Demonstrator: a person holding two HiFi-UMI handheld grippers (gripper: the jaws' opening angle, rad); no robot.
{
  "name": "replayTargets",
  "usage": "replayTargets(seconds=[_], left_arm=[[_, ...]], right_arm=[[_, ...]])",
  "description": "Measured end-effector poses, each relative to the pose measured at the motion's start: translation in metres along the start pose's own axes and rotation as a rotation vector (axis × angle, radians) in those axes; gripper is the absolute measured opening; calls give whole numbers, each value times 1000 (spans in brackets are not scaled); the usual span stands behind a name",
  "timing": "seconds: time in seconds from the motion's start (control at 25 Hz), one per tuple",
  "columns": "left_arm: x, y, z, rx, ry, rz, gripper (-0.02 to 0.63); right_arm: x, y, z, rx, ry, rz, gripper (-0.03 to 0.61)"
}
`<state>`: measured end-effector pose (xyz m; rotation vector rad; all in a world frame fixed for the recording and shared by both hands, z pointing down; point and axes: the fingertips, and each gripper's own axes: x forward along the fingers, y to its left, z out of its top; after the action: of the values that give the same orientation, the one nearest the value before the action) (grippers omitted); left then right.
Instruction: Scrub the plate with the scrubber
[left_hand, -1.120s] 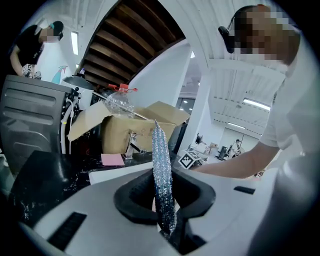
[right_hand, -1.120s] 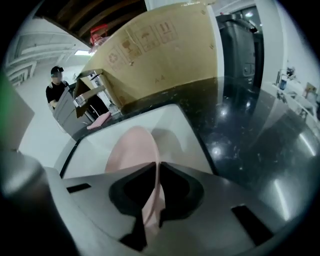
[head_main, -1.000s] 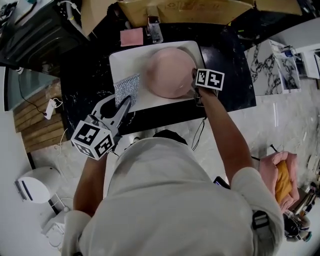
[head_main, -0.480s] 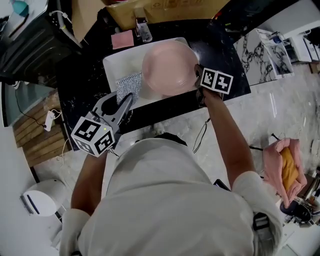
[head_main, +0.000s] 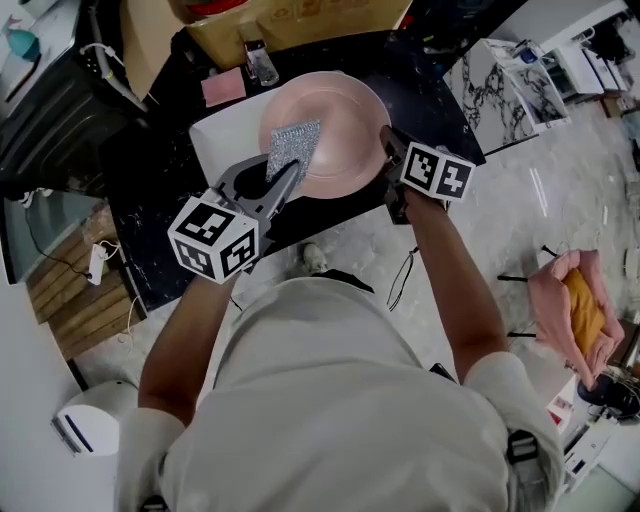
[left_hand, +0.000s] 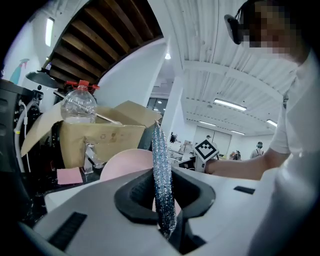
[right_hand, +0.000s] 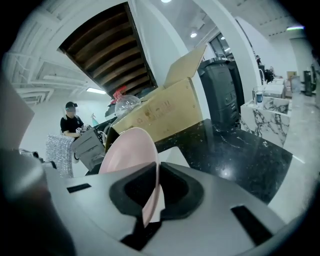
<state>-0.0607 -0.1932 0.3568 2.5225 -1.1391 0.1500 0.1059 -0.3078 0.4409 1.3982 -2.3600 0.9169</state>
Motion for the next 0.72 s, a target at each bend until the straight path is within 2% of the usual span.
replayTargets(seconds=[0.12, 0.32, 0.72], left_arm=[[23, -11, 1, 26, 16, -14, 66], [56, -21, -1, 23, 41, -32, 66], [85, -19, -1, -63, 99, -45, 63]], right_arm=[[-15, 13, -1, 3, -21, 21, 25], [-30, 34, -5, 8, -42, 49, 23], [-37, 54, -7, -15, -61, 57, 25]])
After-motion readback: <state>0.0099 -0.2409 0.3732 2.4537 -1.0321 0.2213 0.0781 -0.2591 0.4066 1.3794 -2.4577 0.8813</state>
